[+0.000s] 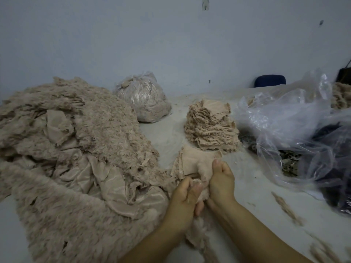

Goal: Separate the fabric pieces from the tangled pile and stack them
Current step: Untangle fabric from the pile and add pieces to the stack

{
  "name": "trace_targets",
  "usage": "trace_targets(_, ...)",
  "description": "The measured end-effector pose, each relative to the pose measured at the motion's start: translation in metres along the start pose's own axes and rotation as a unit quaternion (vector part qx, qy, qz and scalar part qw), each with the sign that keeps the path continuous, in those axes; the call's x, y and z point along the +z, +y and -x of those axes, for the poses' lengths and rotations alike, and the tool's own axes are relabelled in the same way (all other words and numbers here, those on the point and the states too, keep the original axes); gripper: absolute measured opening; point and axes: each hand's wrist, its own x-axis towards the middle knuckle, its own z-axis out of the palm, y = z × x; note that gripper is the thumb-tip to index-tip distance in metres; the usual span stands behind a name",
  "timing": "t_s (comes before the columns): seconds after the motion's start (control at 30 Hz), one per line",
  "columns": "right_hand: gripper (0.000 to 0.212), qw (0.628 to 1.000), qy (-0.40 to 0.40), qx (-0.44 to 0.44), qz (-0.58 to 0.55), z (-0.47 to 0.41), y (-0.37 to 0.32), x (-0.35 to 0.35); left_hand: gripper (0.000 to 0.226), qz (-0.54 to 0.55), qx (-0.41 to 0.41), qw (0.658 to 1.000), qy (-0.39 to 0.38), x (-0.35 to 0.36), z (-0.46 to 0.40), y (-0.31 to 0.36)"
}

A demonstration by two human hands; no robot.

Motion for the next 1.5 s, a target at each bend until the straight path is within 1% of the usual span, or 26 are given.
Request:
trace_targets(0.07, 0.037, 0.998, 0.033, -0.038, 0.041, -0.009, -0.001, -0.005, 0.019, -0.005, -0.006, 1.000, -0.003, 0.006, 0.000, -0.002)
trace_targets(0.13, 0.037, 0.993, 0.041, -0.072, 0.079, -0.015, 0.001, -0.006, 0.020, 0.001, -0.009, 1.000, 0.011, 0.011, -0.001, -0.003)
trace_targets(0.2, 0.033, 0.986, 0.055, -0.104, 0.115, -0.022, 0.002, -0.010, 0.021, 0.000, -0.013, 1.000, 0.019, 0.014, 0.001, -0.003)
trace_targets(0.3, 0.024, 0.974, 0.109, -0.143, 0.141, -0.041, -0.005, -0.024, 0.026, -0.033, -0.016, 0.999, 0.006, 0.013, 0.009, -0.002)
trace_targets(0.33, 0.020, 0.971, 0.116, -0.151, 0.145, -0.047, -0.006, -0.029, 0.027, -0.037, -0.019, 0.999, 0.005, 0.010, 0.010, -0.001)
trace_targets(0.43, 0.020, 0.961, 0.090, -0.176, 0.193, -0.050, -0.005, -0.033, 0.027, -0.037, -0.027, 0.998, 0.031, 0.000, 0.008, 0.004)
trace_targets(0.53, 0.025, 0.960, 0.099, -0.182, 0.188, -0.052, -0.006, -0.033, 0.027, -0.044, -0.016, 0.999, 0.025, -0.001, 0.008, 0.008)
trace_targets(0.7, 0.023, 0.958, 0.134, -0.161, 0.197, -0.060, -0.009, -0.040, 0.027, -0.060, -0.015, 0.998, -0.013, 0.002, 0.010, 0.006)
trace_targets(0.73, 0.023, 0.958, 0.154, -0.156, 0.185, -0.063, -0.014, -0.045, 0.026, -0.061, -0.018, 0.998, -0.010, -0.002, 0.009, 0.007)
trace_targets(0.8, 0.020, 0.951, 0.196, -0.165, 0.175, -0.069, -0.022, -0.054, 0.025, -0.063, -0.020, 0.998, 0.021, -0.014, 0.006, 0.005)
trace_targets(0.83, 0.019, 0.949, 0.181, -0.177, 0.188, -0.066, -0.024, -0.053, 0.025, -0.073, -0.015, 0.996, 0.039, -0.019, 0.003, 0.003)
trace_targets(0.87, 0.019, 0.950, 0.132, -0.191, 0.208, -0.060, -0.023, -0.047, 0.026, -0.083, -0.005, 0.995, 0.051, -0.020, 0.001, 0.003)
trace_targets(0.93, 0.021, 0.954, 0.022, -0.203, 0.221, -0.044, -0.018, -0.030, 0.028, -0.139, 0.026, 0.989, 0.044, -0.015, -0.004, 0.002)
trace_targets(1.0, 0.028, 0.955, -0.057, -0.196, 0.214, -0.024, -0.016, -0.018, 0.015, -0.187, 0.035, 0.981, 0.031, -0.009, -0.006, 0.002)
trace_targets(1.03, 0.031, 0.954, -0.086, -0.196, 0.211, -0.017, -0.015, -0.016, 0.028, -0.179, 0.018, 0.983, 0.023, -0.008, -0.006, 0.003)
trace_targets(1.07, 0.030, 0.952, -0.109, -0.198, 0.208, -0.011, -0.014, -0.015, 0.046, -0.135, -0.012, 0.991, 0.023, -0.007, -0.008, 0.004)
trace_targets(1.1, 0.027, 0.950, -0.128, -0.201, 0.202, -0.007, -0.013, -0.014, 0.055, -0.071, -0.039, 0.996, 0.028, -0.007, -0.012, 0.003)
trace_targets(1.13, 0.025, 0.949, -0.144, -0.205, 0.193, -0.002, -0.013, -0.012, 0.052, -0.014, -0.053, 0.998, 0.035, -0.006, -0.015, 0.004)
trace_targets(1.17, 0.024, 0.948, -0.155, -0.210, 0.183, 0.002, -0.012, -0.010, 0.039, 0.011, -0.053, 0.997, 0.058, -0.005, -0.018, 0.005)
trace_targets(1.2, 0.023, 0.948, -0.161, -0.212, 0.175, 0.004, -0.012, -0.009, 0.026, 0.015, -0.050, 0.994, 0.092, -0.006, -0.021, 0.008)
trace_targets(1.23, 0.019, 0.950, -0.161, -0.207, 0.172, 0.003, -0.013, -0.008, 0.019, 0.018, -0.045, 0.991, 0.122, -0.009, -0.026, 0.009)
trace_targets(1.27, 0.015, 0.952, -0.158, -0.196, 0.172, -0.001, -0.015, -0.009, 0.020, 0.021, -0.042, 0.989, 0.140, -0.013, -0.031, 0.011)
trace_targets(1.33, 0.011, 0.957, -0.147, -0.167, 0.185, -0.013, -0.020, -0.012, 0.032, -0.011, -0.049, 0.989, 0.139, -0.024, -0.042, 0.011)
trace_targets(1.4, 0.014, 0.957, -0.135, -0.146, 0.212, -0.028, -0.026, -0.013, 0.042, -0.045, -0.064, 0.992, 0.098, -0.032, -0.051, 0.015)
trace_targets(1.43, 0.015, 0.955, -0.133, -0.143, 0.224, -0.035, -0.030, -0.011, 0.044, -0.043, -0.067, 0.993, 0.081, -0.034, -0.055, 0.016)
trace_targets(1.5, 0.017, 0.950, -0.137, -0.148, 0.240, -0.047, -0.036, -0.006, 0.040, -0.048, -0.061, 0.995, 0.064, -0.037, -0.064, 0.017)
